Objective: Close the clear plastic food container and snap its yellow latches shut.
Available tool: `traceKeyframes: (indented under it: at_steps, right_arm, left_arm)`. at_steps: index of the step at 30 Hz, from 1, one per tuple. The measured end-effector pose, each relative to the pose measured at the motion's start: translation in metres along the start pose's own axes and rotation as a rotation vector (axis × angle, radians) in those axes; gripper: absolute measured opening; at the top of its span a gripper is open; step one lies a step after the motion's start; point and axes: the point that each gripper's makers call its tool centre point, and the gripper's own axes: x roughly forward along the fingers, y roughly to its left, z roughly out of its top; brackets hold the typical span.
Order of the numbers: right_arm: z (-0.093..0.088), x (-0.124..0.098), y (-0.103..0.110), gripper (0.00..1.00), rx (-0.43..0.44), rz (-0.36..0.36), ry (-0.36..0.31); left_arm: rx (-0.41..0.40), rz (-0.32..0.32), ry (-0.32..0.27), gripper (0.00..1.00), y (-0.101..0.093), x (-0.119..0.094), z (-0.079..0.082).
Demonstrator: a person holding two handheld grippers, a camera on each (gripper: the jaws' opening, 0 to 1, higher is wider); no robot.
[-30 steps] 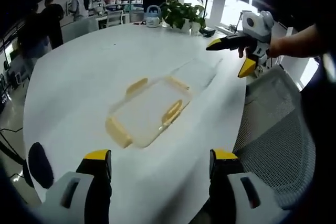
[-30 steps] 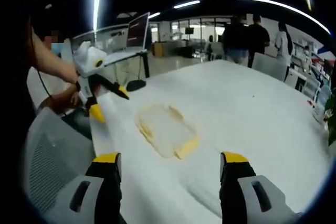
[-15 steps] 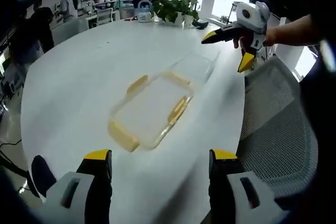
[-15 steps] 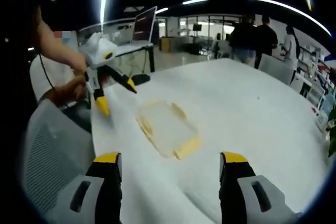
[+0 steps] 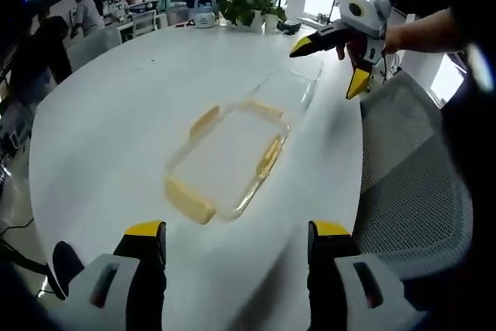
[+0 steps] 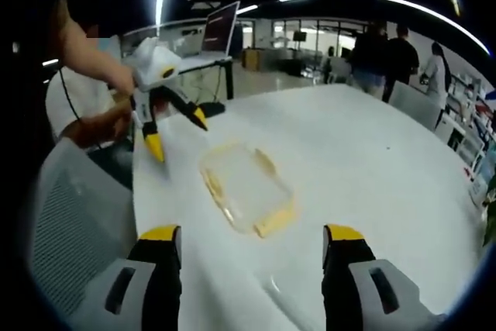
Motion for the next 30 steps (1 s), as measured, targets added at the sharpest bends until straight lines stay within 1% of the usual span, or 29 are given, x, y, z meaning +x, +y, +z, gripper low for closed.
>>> traceKeyframes:
  at_steps: [13, 23, 30]
  right_arm:
    - [-0.003, 0.010, -0.002, 0.71, -0.028, 0.026, 0.043]
    - [-0.005, 0.019, -0.008, 0.71, -0.049, 0.053, 0.076]
    - [-0.006, 0.025, -0.010, 0.70, -0.067, 0.075, 0.099]
  left_arm:
    - [0.044, -0.019, 0.022, 0.74, 0.007, 0.005, 0.000]
    - [0.104, -0.032, 0.047, 0.74, 0.018, 0.009, 0.002]
    - [0.156, -0.049, 0.071, 0.73, 0.021, 0.012, 0.002]
